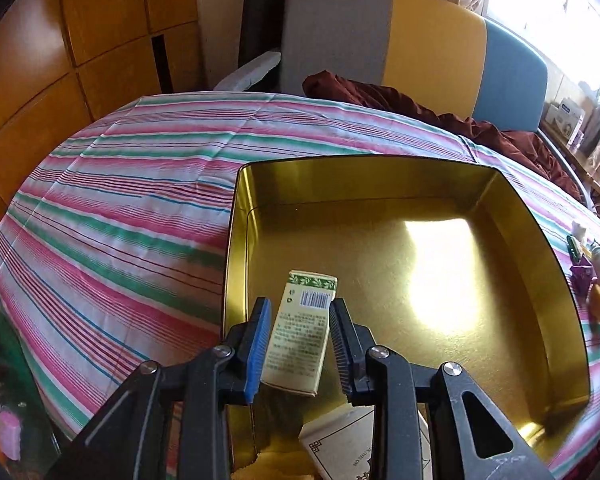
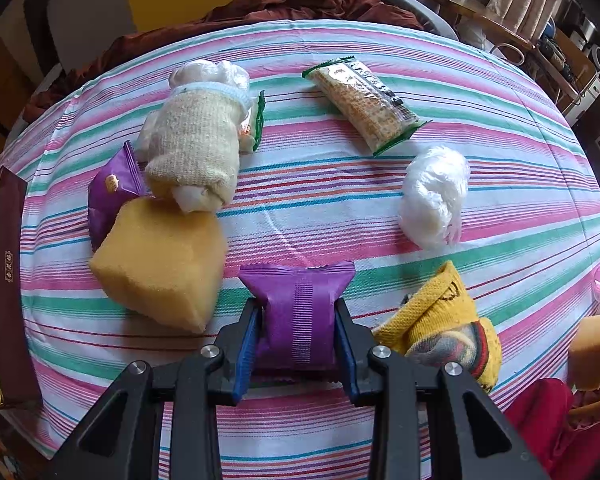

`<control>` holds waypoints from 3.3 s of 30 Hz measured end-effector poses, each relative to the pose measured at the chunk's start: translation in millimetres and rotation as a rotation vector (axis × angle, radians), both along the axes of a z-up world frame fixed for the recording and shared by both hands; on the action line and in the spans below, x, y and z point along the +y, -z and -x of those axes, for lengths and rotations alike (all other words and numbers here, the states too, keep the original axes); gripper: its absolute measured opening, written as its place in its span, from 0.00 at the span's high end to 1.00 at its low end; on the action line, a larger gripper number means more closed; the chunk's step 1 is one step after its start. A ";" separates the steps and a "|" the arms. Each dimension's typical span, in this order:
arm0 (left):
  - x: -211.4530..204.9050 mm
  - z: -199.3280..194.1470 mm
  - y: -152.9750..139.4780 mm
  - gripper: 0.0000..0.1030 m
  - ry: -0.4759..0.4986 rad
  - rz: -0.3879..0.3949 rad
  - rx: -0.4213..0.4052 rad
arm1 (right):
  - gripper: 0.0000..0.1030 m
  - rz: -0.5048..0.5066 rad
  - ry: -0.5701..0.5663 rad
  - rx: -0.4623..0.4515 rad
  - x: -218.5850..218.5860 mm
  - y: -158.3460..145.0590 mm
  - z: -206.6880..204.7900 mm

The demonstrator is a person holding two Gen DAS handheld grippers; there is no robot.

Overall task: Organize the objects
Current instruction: 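Carry the carton into the gold tray and release it while the right gripper grasps a purple packet, then carry the purple packet over the gold tray and open the right gripper, then return the left gripper to the table and grasp the purple face-printed snack bag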

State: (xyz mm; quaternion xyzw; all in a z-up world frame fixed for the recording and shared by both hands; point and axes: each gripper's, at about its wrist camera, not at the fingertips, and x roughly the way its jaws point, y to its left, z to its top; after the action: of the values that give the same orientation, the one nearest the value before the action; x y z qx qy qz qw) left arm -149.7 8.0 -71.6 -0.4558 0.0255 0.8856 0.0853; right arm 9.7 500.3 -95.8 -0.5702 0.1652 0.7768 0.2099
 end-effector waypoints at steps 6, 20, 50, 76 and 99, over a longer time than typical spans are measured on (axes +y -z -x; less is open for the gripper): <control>-8.3 -10.6 -0.9 0.70 -0.045 -0.018 0.003 | 0.67 0.001 0.003 0.003 -1.4 -0.8 -2.3; -12.9 -70.6 -29.5 0.48 -0.046 -0.105 0.086 | 0.67 -0.063 0.060 0.083 9.6 -13.4 -8.7; -73.4 -83.3 -44.6 0.14 -0.221 -0.107 0.164 | 0.66 0.197 -0.648 0.217 -350.8 -20.3 136.7; -27.1 -104.4 -54.7 0.14 -0.101 -0.054 0.213 | 0.27 0.012 -0.602 0.417 -303.8 -67.4 65.4; 82.8 -122.0 -67.5 0.12 0.180 -0.015 0.227 | 0.26 -0.058 -0.022 0.430 -32.0 -92.2 -9.8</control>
State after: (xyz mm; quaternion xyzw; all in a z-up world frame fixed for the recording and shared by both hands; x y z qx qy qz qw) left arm -27.6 90.8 -4.1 -0.3479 0.0691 0.9204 0.1643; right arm 19.5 468.2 -3.6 -0.3867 0.1773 0.8874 0.1776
